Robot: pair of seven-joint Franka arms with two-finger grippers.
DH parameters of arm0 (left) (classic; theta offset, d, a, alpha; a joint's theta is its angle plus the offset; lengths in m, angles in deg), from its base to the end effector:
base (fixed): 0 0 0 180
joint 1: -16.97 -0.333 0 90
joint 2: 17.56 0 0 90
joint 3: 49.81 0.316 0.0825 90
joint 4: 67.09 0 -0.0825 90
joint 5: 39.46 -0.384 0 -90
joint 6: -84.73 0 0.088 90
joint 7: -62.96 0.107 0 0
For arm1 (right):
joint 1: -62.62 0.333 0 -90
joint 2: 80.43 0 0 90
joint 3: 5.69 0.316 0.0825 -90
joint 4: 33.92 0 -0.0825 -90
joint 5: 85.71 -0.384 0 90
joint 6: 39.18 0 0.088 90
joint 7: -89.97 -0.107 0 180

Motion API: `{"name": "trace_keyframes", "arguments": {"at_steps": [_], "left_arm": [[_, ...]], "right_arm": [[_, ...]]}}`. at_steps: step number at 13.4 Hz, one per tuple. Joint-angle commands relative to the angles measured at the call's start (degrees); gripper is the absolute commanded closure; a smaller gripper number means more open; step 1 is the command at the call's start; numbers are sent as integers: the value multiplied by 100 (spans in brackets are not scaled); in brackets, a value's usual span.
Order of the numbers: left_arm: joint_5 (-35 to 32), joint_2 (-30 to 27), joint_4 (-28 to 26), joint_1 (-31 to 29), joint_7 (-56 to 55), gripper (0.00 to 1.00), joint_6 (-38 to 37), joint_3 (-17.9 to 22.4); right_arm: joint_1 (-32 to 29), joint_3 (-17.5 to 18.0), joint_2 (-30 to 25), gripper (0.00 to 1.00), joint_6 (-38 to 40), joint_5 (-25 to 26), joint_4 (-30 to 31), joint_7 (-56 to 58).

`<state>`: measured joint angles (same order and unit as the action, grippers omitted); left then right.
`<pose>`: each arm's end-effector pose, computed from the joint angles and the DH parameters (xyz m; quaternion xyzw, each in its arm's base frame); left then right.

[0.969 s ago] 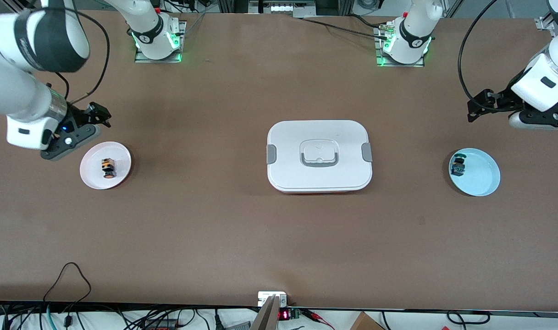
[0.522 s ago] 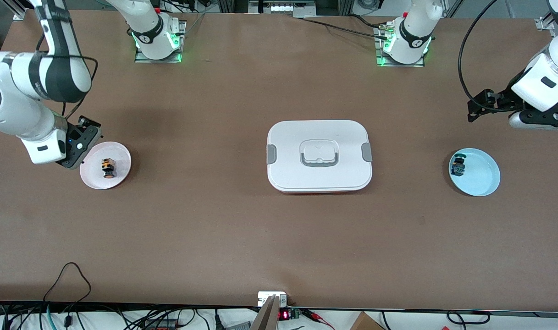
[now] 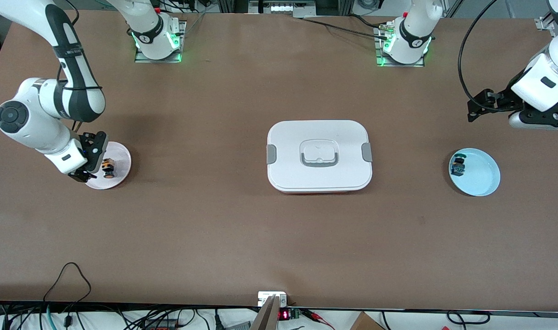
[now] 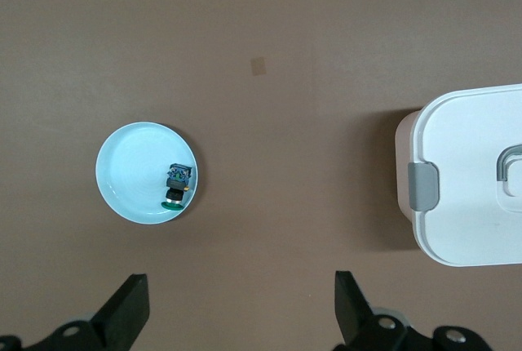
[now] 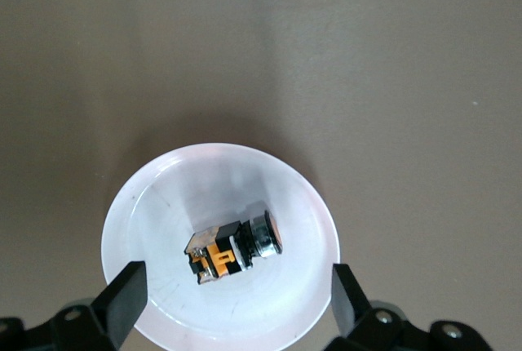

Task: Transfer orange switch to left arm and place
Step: 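Move the right gripper down over the orange switch on the white plate, then lower the right gripper and close it on the orange switch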

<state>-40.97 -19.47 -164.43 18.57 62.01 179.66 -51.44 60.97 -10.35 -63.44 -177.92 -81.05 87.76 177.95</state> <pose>0.5483 -0.0286 0.5896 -0.9997 0.0211 0.0039 0.0137 0.5715 -0.0630 0.2709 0.7345 0.6775 -0.0278 0.0269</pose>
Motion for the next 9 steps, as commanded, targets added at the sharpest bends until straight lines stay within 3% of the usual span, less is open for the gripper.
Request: {"name": "trace_keyframes", "arguments": {"at_steps": [1, 9], "left_arm": [[99, 68, 172, -20, -36, 0, -141, 5], [99, 68, 172, -20, -36, 0, -142, 5]], "right_arm": [[-186, 62, 138, 0, -293, 18, 110, 596], [-423, 88, 586, 0, -839, -9, 128, 1697]]}}
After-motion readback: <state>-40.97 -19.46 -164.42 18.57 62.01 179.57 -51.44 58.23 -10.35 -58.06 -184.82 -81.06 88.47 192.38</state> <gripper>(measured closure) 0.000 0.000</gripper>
